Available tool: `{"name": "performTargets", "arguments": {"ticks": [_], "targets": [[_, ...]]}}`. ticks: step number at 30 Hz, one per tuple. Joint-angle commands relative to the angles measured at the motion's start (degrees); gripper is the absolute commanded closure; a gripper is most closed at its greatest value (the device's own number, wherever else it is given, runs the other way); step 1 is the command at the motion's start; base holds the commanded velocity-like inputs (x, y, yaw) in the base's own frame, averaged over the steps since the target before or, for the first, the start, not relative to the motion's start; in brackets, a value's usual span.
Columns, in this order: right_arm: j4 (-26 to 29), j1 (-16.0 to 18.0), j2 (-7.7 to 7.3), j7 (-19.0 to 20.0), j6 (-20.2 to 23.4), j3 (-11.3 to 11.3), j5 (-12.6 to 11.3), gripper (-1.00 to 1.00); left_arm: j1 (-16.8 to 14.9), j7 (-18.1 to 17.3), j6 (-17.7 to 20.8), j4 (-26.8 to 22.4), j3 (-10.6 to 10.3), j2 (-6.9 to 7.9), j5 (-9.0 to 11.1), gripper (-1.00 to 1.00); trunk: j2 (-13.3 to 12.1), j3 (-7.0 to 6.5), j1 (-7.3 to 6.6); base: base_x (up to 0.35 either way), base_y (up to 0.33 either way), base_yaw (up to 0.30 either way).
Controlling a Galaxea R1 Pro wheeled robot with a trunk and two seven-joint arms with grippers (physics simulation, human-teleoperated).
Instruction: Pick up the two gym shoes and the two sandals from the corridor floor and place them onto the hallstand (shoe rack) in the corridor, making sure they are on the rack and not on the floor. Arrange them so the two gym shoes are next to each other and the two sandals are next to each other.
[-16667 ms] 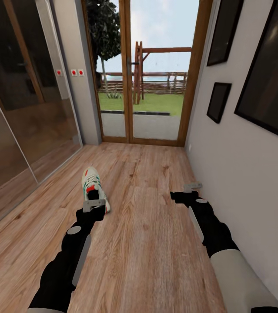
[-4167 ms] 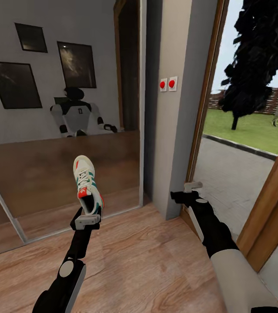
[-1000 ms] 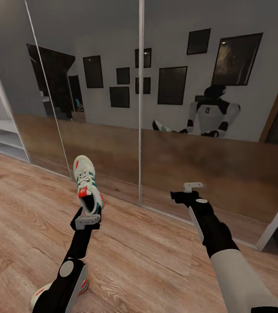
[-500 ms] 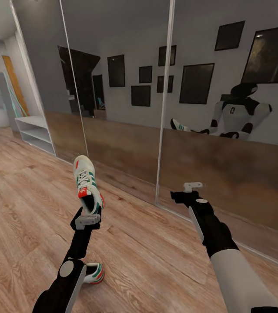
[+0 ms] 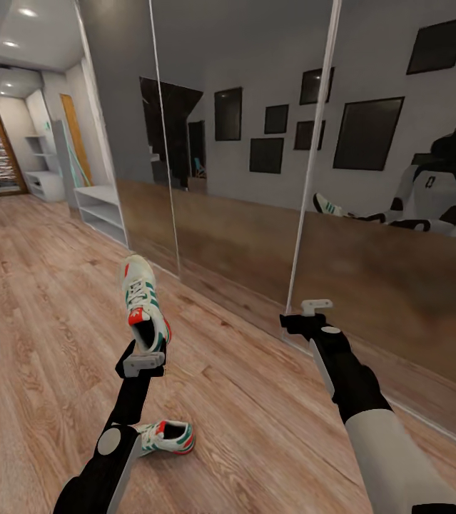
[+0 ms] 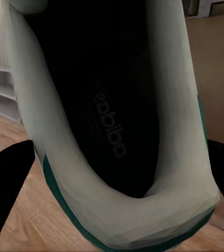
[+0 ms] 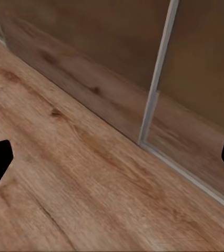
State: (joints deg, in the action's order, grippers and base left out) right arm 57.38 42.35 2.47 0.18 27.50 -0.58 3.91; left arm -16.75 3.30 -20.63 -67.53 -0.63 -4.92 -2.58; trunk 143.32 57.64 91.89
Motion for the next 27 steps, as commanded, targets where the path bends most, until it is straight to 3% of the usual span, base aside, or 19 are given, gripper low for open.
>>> {"name": "performTargets", "arguments": {"ticks": [1, 13, 27], "targets": [[0.1, 0.0, -0.01, 0.0, 0.4, 0.0, 0.4, -1.0, 0.0, 0.4, -0.2, 0.0, -0.1, 0.0, -0.3, 1.0, 0.0, 0.08, -0.01, 0.055, -0.024, 0.295], [0.1, 0.0, -0.01, 0.0, 0.3, 0.0, 0.4, -1.0, 0.0, 0.4, -0.2, 0.0, -0.1, 0.0, -0.3, 1.0, 0.0, 0.44, -0.01, 0.093, -0.212, 0.295], [0.1, 0.0, -0.01, 0.0, 0.4, 0.0, 0.4, -1.0, 0.0, 0.5, -0.2, 0.0, -0.1, 0.0, -0.3, 1.0, 0.0, 0.85, -0.01, 0.007, -0.025, 0.296]]}}
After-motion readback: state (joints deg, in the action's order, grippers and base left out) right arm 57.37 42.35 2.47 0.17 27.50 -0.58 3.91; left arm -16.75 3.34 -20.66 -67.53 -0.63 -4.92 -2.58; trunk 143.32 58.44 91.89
